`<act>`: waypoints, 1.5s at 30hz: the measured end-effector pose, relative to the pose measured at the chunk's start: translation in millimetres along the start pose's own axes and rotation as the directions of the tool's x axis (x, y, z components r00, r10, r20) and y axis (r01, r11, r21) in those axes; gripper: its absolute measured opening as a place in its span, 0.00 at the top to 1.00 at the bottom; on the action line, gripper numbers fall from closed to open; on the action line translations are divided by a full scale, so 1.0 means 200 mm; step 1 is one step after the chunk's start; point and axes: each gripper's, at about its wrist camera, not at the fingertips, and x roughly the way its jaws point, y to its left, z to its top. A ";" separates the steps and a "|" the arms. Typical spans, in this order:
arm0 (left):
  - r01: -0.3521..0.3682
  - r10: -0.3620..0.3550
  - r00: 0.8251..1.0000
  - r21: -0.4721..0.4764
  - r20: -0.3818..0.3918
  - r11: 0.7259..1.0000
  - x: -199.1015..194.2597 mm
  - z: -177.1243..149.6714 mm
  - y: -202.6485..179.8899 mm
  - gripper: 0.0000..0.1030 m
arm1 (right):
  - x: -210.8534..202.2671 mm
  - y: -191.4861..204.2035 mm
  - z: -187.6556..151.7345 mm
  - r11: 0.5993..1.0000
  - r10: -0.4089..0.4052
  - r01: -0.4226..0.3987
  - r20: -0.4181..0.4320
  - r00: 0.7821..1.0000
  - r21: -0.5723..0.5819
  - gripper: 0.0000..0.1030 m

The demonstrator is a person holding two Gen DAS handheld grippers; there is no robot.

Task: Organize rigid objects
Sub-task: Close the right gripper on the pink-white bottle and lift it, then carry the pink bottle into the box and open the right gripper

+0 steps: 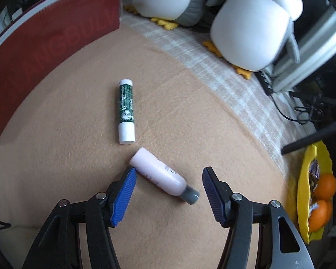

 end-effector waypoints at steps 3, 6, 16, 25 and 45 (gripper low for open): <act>0.002 -0.002 1.000 -0.004 -0.004 1.000 0.01 0.00 0.00 0.83 | 0.02 0.00 0.01 0.998 0.057 -0.058 -0.015 0.998 -0.013 0.61; 0.005 -0.005 1.000 -0.004 -0.004 1.000 0.01 0.00 0.00 0.83 | 0.03 -0.03 0.01 0.993 0.118 -0.118 -0.024 0.993 0.030 0.72; 0.024 -0.024 1.000 -0.009 -0.001 1.000 0.02 0.00 0.01 0.83 | -0.02 0.00 -0.07 0.983 0.128 -0.126 -0.005 0.992 0.133 0.82; 0.041 -0.041 0.999 -0.015 0.005 0.999 0.06 0.02 0.03 0.83 | -0.29 0.11 -0.12 0.958 0.147 -0.174 0.129 0.981 0.229 0.82; 0.101 -0.101 0.995 0.023 0.017 0.995 0.12 0.06 0.04 0.86 | -0.60 0.60 0.42 0.933 0.237 -0.305 0.313 0.920 0.191 0.82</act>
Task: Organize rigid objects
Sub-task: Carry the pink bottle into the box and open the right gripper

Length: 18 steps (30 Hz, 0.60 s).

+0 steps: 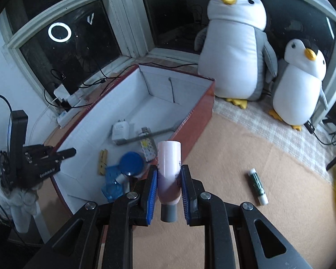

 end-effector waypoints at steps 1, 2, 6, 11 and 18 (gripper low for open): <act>0.003 -0.003 1.000 0.002 0.001 1.000 0.00 0.00 0.00 0.87 | 0.01 0.02 0.02 1.000 -0.003 0.003 0.002 1.000 -0.003 0.82; 0.003 -0.003 1.000 0.006 0.002 1.000 0.00 0.00 -0.01 0.88 | 0.02 0.04 0.04 1.000 -0.007 0.007 0.004 1.000 -0.004 0.82; 0.006 -0.006 1.000 0.013 0.004 1.000 0.01 0.00 -0.02 0.90 | 0.06 0.10 0.12 1.000 -0.022 0.022 0.000 1.000 -0.015 0.82; 0.011 -0.011 1.000 0.017 -0.002 1.000 0.02 0.00 -0.02 0.90 | 0.18 0.18 0.24 0.999 -0.036 0.035 -0.028 0.999 -0.040 0.82; 0.017 -0.017 1.000 0.010 -0.007 1.000 0.03 0.00 -0.01 0.90 | 0.41 0.22 0.37 0.998 -0.046 0.041 -0.104 0.993 -0.051 0.82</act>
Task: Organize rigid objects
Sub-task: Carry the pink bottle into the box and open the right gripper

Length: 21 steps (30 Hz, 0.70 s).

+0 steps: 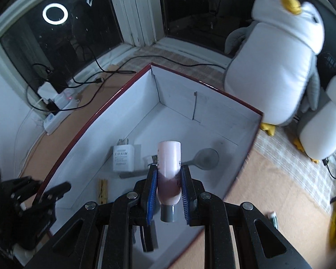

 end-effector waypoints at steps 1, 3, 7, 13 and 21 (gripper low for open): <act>-0.001 0.001 1.000 0.001 0.000 1.000 0.00 0.00 0.00 0.90 | 0.04 0.00 0.03 1.000 -0.006 0.006 -0.014 1.000 -0.005 0.82; 0.001 -0.001 1.000 -0.003 -0.001 1.000 0.00 0.00 0.00 0.90 | 0.09 0.01 0.06 1.000 -0.022 0.022 -0.029 0.999 -0.011 0.82; 0.002 -0.002 1.000 -0.004 -0.005 1.000 0.01 0.00 0.00 0.90 | 0.21 0.01 0.13 0.999 -0.046 0.045 -0.073 0.996 -0.015 0.82; 0.002 -0.002 1.000 -0.006 -0.013 1.000 0.02 0.00 0.00 0.90 | 0.30 0.02 0.19 0.998 -0.060 0.059 -0.096 0.994 -0.018 0.74; -0.002 0.002 1.000 -0.001 -0.017 1.000 0.03 0.00 -0.01 0.90 | 0.25 0.01 0.20 0.999 -0.042 0.042 -0.061 0.997 -0.002 0.58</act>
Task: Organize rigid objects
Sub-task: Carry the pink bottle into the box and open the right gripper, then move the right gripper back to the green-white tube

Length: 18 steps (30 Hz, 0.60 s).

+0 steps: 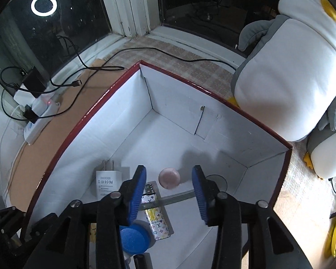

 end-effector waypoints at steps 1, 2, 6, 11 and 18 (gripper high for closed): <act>0.000 0.000 1.000 0.000 0.000 1.000 0.00 0.00 0.00 0.90 | -0.01 -0.01 0.00 1.000 0.003 -0.003 0.010 1.000 0.007 0.56; 0.000 0.000 1.000 0.002 0.000 1.000 0.00 0.00 0.00 0.90 | -0.03 -0.02 -0.01 1.000 0.011 -0.012 0.021 1.000 0.018 0.55; -0.002 0.002 1.000 -0.002 -0.004 1.000 0.00 0.00 0.00 0.90 | -0.11 -0.06 -0.03 0.997 0.052 -0.054 0.056 0.997 0.052 0.54; -0.007 0.007 1.000 -0.001 0.003 1.000 -0.02 -0.01 -0.01 0.90 | -0.27 -0.13 -0.10 0.992 0.081 -0.092 0.127 0.989 0.086 0.54; -0.013 0.013 1.000 -0.004 0.005 1.000 -0.05 -0.02 -0.01 0.90 | -0.43 -0.29 -0.29 0.986 0.063 -0.090 0.188 0.980 0.142 0.50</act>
